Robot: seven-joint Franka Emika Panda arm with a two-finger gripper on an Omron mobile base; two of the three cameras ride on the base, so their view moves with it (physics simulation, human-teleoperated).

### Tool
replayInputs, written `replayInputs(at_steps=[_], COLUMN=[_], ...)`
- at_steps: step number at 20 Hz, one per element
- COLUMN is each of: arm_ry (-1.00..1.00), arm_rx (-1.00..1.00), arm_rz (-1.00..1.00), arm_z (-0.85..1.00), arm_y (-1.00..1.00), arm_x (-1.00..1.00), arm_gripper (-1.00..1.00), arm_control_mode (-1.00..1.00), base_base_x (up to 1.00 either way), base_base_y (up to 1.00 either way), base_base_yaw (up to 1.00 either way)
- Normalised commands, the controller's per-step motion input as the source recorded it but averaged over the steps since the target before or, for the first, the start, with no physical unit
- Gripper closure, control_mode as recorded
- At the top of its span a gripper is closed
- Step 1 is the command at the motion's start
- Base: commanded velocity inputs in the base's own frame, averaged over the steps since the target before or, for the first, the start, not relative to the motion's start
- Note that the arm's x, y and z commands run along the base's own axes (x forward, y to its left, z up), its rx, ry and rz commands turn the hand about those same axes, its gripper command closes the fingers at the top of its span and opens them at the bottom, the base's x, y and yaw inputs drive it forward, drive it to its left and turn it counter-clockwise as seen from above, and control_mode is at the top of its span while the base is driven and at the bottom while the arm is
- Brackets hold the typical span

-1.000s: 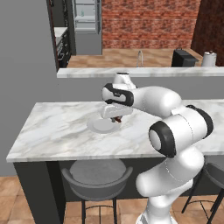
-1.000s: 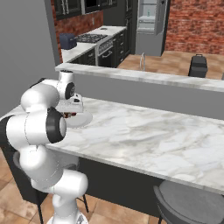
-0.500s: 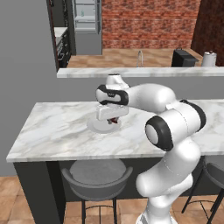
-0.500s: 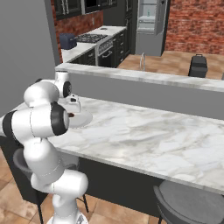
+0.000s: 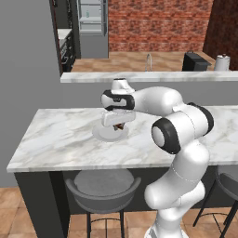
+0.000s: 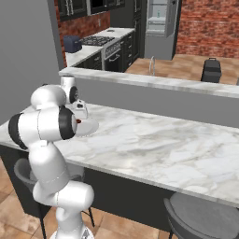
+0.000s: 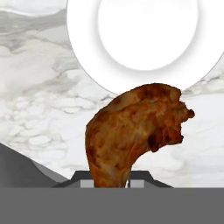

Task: Take the chicken drumstick from the fridge and place it on the digital scale on the counter by the fridge. Wait a few seconds for a reading, then move it to the plate on the dining counter.

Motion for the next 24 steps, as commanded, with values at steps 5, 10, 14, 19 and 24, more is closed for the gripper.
replayInputs(at_steps=[5, 10, 14, 19, 24], arm_ry=[-0.08, -0.05, 0.0, 0.0, 0.0], arm_rx=[0.0, 0.0, 0.0, 0.0, 0.0], arm_rz=[0.0, 0.0, 0.0, 0.0, 0.0], arm_z=[-0.17, -0.13, -0.12, -0.16, -0.08], arm_y=[0.01, 0.05, 0.08, 0.11, 0.09], arm_x=[0.23, 0.2, 0.08, 0.06, 0.09], arm_gripper=[1.0, 1.0, 1.0, 1.0, 1.0], arm_control_mode=[-1.0, -1.0, -1.0, -1.0, -1.0], base_base_x=[0.0, 0.0, 0.0, 0.0, 0.0], base_base_y=[0.0, 0.0, 0.0, 0.0, 0.0], base_base_yaw=[0.0, 0.0, 0.0, 0.0, 0.0])
